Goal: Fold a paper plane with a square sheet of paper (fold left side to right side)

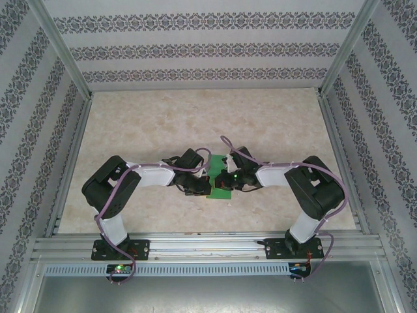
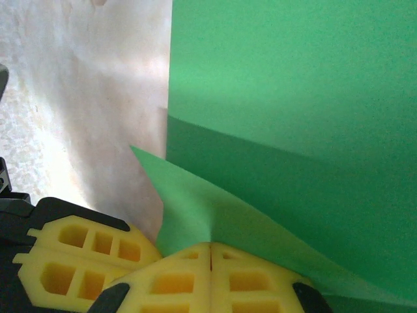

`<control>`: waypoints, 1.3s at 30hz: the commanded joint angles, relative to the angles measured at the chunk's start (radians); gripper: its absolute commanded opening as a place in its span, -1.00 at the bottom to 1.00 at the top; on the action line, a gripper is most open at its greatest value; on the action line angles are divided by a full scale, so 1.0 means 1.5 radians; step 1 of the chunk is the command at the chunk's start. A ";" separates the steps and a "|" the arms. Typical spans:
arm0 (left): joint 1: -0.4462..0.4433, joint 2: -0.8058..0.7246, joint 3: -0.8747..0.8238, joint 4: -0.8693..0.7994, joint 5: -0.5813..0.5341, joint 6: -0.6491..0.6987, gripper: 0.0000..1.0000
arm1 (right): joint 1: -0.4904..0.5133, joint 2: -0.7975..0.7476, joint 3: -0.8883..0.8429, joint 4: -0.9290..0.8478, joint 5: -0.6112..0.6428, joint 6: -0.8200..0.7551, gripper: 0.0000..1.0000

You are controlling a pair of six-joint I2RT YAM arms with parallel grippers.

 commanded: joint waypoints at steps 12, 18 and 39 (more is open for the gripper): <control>-0.013 0.044 -0.043 -0.066 -0.072 -0.011 -0.98 | -0.088 0.029 0.041 -0.081 0.039 -0.077 -1.00; -0.013 0.043 -0.044 -0.065 -0.072 -0.010 -0.99 | -0.125 0.035 0.037 -0.079 0.035 -0.090 -1.00; -0.013 0.044 -0.042 -0.057 -0.068 -0.007 -0.98 | -0.215 0.029 0.083 -0.113 0.005 -0.128 -1.00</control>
